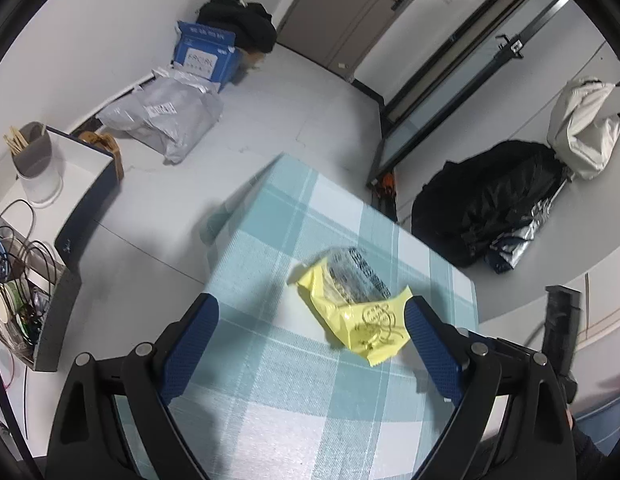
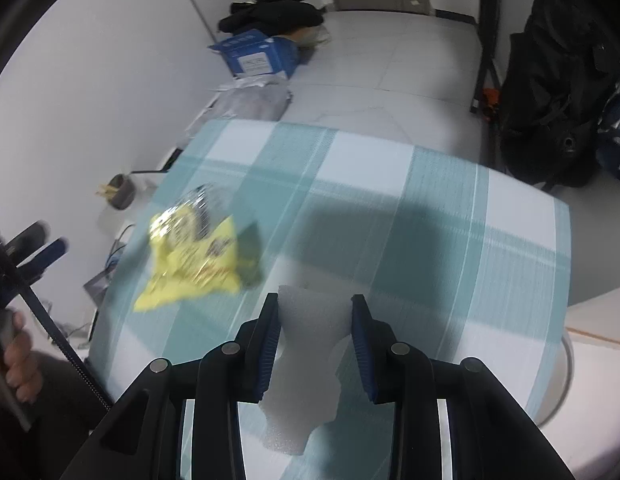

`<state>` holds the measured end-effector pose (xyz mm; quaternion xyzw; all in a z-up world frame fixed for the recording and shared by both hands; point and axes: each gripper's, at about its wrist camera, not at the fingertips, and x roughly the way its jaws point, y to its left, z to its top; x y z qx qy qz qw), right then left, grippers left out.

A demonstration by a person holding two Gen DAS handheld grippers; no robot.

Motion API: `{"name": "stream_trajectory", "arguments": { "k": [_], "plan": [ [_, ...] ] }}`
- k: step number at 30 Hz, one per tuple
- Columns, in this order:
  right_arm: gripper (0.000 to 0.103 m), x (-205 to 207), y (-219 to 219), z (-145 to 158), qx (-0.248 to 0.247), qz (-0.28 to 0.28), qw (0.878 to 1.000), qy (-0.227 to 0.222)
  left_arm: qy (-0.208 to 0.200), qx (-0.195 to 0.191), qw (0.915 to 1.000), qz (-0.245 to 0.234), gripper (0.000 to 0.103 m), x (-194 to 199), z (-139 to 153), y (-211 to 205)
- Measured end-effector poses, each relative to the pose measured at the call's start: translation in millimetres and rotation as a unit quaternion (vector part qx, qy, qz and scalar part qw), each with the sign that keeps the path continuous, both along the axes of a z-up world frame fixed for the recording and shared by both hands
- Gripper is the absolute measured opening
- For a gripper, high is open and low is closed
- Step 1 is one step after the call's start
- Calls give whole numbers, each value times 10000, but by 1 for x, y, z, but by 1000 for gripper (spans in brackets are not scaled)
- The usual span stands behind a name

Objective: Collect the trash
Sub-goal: 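Grasp the yellow printed wrapper with the left gripper and lift it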

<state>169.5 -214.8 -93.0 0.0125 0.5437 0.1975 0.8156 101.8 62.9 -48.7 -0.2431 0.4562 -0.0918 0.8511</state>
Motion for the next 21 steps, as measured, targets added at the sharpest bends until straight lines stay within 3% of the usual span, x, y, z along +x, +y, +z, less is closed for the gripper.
{"name": "stream_trajectory", "arguments": {
  "k": [9, 14, 18, 21],
  "plan": [
    [33, -41, -16, 4, 438, -13, 9983, -384, 641, -303, 9972, -218, 92, 4, -24, -18],
    [33, -55, -20, 7, 524, 16, 9971, -546, 693, -346, 9970, 54, 92, 14, -24, -18],
    [33, -62, -20, 9, 527, 202, 9964, -631, 704, 283, 9971, -3, 92, 33, -22, -30],
    [33, -66, -26, 10, 626, 229, 9957, -641, 913, 843, 9921, -194, 92, 44, -31, -43]
  ]
}}
